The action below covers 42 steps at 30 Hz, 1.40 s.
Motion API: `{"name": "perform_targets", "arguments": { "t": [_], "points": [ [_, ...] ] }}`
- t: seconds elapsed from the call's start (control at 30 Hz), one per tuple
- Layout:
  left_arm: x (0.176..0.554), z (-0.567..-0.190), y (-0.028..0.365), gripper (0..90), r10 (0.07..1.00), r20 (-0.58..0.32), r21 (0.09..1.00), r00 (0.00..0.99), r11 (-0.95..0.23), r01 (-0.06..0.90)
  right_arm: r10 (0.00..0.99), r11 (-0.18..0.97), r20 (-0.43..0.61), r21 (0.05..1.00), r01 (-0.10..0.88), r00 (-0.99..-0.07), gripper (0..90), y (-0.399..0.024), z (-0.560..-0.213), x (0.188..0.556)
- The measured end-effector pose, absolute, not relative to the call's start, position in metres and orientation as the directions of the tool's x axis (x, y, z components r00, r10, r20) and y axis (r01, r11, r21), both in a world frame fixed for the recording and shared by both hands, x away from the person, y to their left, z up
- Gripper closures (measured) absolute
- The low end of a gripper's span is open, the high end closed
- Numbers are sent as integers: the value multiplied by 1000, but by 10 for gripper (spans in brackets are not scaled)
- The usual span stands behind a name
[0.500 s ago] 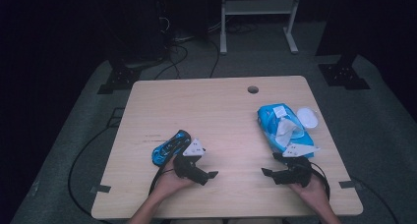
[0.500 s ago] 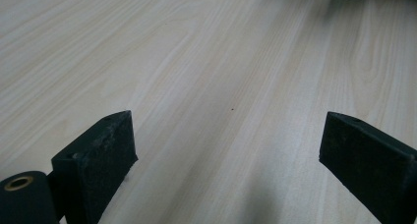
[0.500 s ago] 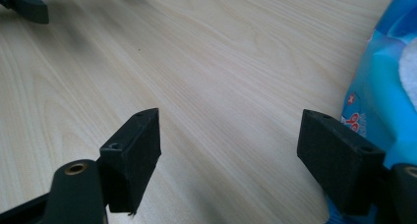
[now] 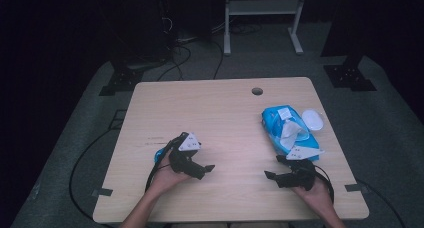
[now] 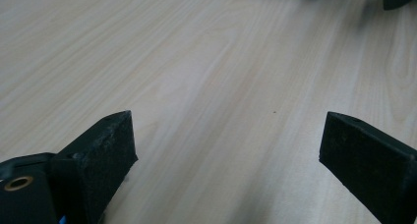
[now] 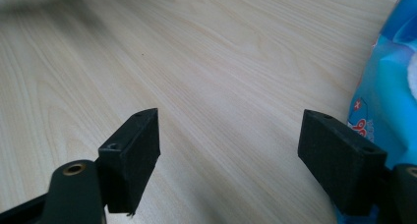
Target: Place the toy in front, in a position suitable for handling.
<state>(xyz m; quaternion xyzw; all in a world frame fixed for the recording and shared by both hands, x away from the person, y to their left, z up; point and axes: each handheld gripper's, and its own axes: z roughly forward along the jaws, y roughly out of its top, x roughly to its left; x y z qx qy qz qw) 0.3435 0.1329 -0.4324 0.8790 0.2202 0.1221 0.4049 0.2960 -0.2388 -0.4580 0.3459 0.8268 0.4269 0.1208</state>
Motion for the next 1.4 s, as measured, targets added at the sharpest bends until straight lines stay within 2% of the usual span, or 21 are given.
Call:
{"name": "perform_targets", "arguments": {
  "t": [0.57, 1.03, 1.4],
  "points": [
    [383, -415, 171, 63, 548, 64, 704, 834, -617, 352, 668, 403, 86, 793, 457, -739, 229, -237, -455, 294],
    [397, -426, 207, 63, 590, 40, 663, 806, -620, 421, 655, 424, 66, 792, 440, -752, 229, -233, -452, 292],
    [402, -437, 216, 63, 581, 18, 633, 814, -637, 440, 651, 428, 64, 791, 436, -756, 229, -232, -451, 291]
  ]
}}
